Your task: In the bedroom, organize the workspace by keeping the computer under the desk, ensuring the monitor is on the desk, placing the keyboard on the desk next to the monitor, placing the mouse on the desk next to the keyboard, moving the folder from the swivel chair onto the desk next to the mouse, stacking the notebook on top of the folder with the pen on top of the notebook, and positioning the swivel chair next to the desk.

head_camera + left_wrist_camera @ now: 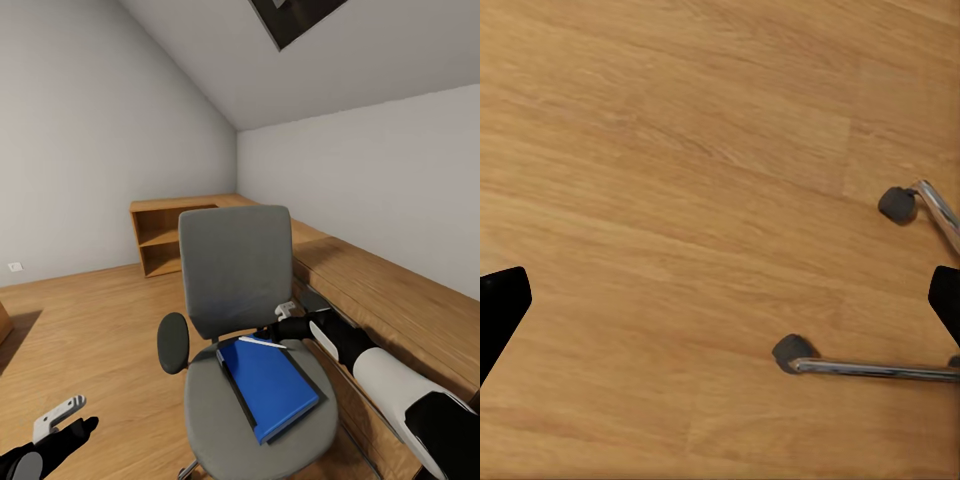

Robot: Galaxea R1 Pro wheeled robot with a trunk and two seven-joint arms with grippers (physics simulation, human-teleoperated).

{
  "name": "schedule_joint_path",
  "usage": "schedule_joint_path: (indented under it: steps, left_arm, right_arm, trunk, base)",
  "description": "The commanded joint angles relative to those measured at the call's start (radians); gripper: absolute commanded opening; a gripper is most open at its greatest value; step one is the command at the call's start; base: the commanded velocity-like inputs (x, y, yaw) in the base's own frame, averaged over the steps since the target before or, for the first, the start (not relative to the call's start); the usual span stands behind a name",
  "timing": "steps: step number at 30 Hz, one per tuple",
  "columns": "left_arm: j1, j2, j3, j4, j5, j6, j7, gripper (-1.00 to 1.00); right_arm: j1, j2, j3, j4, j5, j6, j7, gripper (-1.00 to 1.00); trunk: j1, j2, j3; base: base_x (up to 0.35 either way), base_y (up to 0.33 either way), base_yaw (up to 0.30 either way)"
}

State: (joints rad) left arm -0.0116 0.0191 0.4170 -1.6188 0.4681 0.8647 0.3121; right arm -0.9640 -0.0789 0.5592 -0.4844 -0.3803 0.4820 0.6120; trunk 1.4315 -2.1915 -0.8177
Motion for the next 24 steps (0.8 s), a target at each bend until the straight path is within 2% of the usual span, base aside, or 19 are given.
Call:
schedule_joint_path:
  steps: [1, 8, 24]
  left_arm:
    - [-0.001, -0.001, 0.000, -0.001, 0.011, 0.004, 0.008, 1.00]
    - [-0.001, -0.002, 0.003, -0.001, 0.011, 0.004, 0.008, 1.00]
    - [-0.001, -0.002, 0.005, -0.001, 0.011, 0.004, 0.008, 1.00]
  right_arm:
    - [-0.001, 0.000, 0.005, -0.002, -0.012, 0.006, -0.001, 1.00]
    - [-0.001, 0.001, 0.005, -0.002, -0.019, 0.006, -0.002, 1.00]
    - [-0.001, 0.001, 0.004, 0.000, -0.019, 0.006, -0.001, 1.00]
  trunk:
    - [0.000, 0.000, -0.001]
    - [0.000, 0.000, -0.001]
    - [-0.061, 0.112, 0.049]
  base:
    - [0.000, 0.000, 0.000]
    - [0.000, 0.000, 0.000]
    - [0.000, 0.000, 0.000]
